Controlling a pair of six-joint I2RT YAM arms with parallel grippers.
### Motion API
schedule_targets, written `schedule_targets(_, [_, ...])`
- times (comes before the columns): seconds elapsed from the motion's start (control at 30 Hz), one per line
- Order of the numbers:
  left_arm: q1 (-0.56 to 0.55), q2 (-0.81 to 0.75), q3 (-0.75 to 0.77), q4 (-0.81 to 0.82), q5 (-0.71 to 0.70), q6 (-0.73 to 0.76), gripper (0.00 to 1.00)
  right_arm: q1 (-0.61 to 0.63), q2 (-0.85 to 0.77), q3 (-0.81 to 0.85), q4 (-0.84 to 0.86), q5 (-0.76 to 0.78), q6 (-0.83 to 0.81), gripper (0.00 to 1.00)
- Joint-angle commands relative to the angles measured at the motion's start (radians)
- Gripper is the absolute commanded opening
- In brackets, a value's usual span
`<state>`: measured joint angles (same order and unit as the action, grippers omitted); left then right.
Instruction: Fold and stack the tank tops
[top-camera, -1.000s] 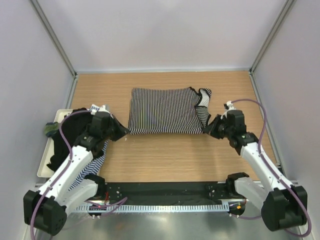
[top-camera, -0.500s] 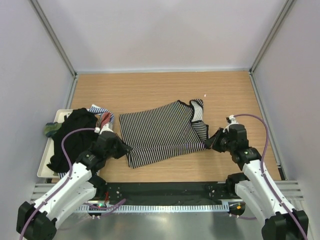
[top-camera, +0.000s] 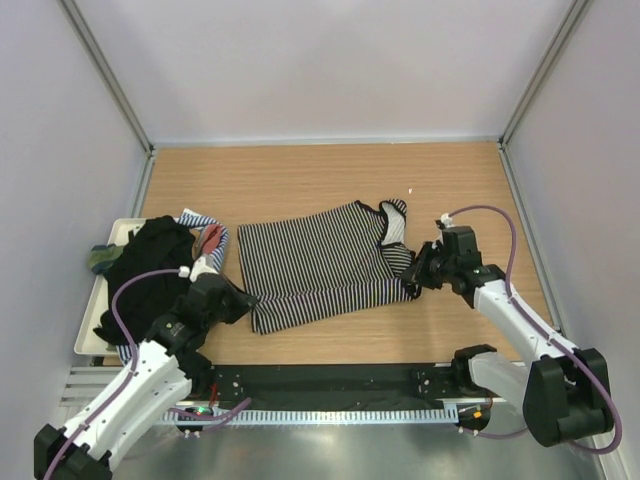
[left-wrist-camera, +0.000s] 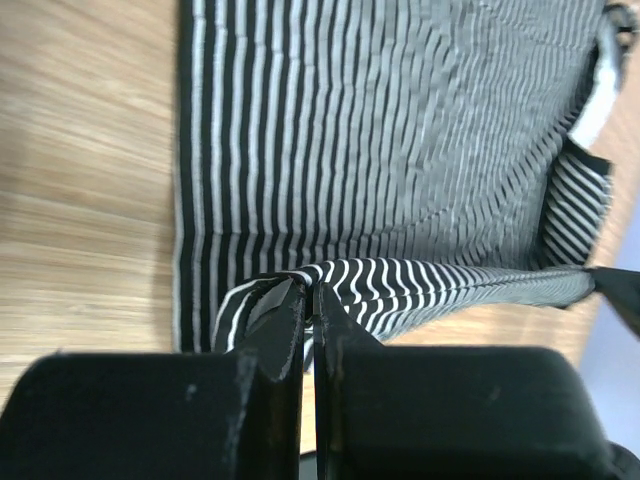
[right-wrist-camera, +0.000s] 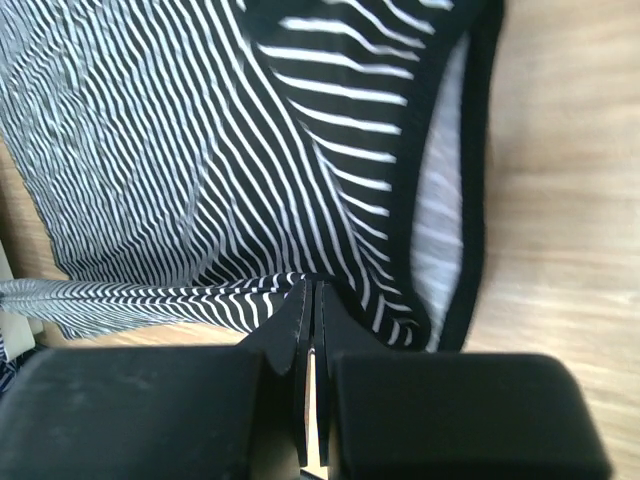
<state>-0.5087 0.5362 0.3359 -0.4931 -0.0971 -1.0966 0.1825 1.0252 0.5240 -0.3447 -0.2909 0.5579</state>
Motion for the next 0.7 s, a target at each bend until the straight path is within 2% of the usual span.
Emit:
schedule_targets(0.0, [0.001, 0.060, -0.006, 0.017, -0.073, -0.011, 0.00, 0.018, 0.030, 0.088, 0.062, 0.050, -0.029, 0.01])
schedule_targets(0.37, [0.002, 0.088, -0.028, 0.021, -0.151, -0.043, 0.00, 0.097, 0.186, 0.192, 0.088, 0.153, -0.050, 0.01])
schedule_targets(0.67, [0.027, 0.220, -0.005, 0.076, -0.197, -0.005, 0.00, 0.113, 0.343, 0.266, 0.128, 0.200, -0.058, 0.01])
